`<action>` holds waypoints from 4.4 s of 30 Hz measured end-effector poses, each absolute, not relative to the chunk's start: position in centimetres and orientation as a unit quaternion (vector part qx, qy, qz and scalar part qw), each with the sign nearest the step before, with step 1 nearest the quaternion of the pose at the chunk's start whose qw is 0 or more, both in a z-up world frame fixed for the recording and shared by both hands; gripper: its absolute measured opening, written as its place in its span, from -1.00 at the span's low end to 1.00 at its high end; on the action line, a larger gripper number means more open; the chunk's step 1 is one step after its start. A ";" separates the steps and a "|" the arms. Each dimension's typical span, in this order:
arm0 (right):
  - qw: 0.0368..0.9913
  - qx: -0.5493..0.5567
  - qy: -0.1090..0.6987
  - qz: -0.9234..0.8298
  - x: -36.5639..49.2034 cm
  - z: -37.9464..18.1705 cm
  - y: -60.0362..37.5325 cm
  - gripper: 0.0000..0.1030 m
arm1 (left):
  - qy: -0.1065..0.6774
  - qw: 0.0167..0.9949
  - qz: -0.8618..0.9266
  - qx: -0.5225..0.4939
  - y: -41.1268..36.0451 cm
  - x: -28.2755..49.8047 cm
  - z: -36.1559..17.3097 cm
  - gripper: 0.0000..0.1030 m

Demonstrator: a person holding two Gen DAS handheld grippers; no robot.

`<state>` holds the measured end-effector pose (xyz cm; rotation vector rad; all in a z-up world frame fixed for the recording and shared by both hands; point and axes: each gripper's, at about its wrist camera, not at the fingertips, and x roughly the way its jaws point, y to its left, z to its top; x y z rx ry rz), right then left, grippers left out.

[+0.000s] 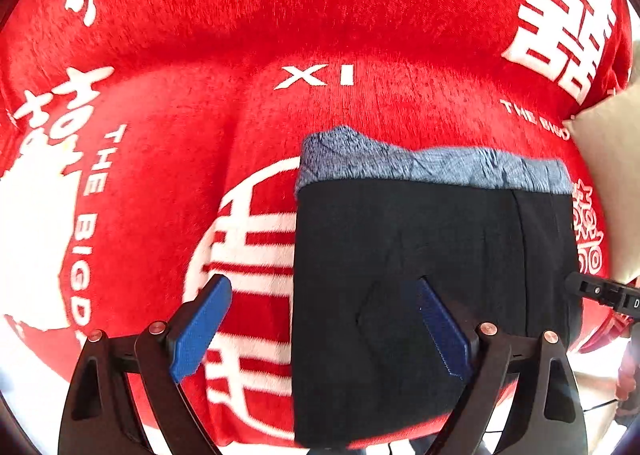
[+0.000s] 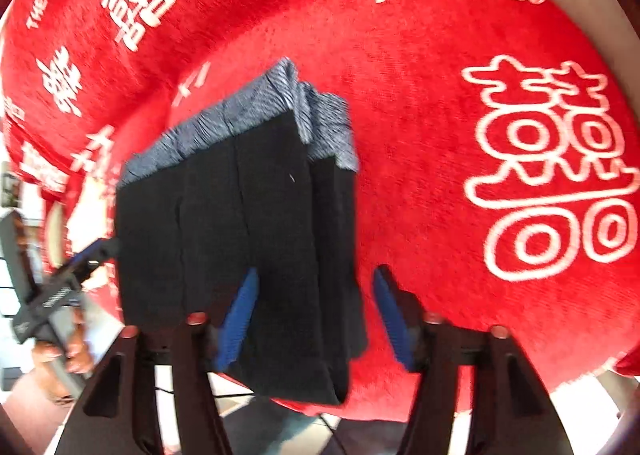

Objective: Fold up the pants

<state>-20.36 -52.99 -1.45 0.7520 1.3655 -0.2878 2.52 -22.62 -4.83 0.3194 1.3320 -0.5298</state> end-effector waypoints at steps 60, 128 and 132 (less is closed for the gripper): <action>0.688 0.207 0.657 -0.229 -21.8 10.9 -41.5 0.99 | 0.627 0.727 -0.199 0.196 -20.2 -4.5 5.7 1.00; 0.694 0.182 0.659 -0.225 -20.8 11.4 -40.6 0.99 | 0.627 0.719 -0.210 0.215 -20.5 -5.0 5.9 1.00; 0.693 0.180 0.661 -0.225 -20.8 11.3 -40.5 0.99 | 0.628 0.718 -0.208 0.216 -20.6 -5.1 5.7 1.00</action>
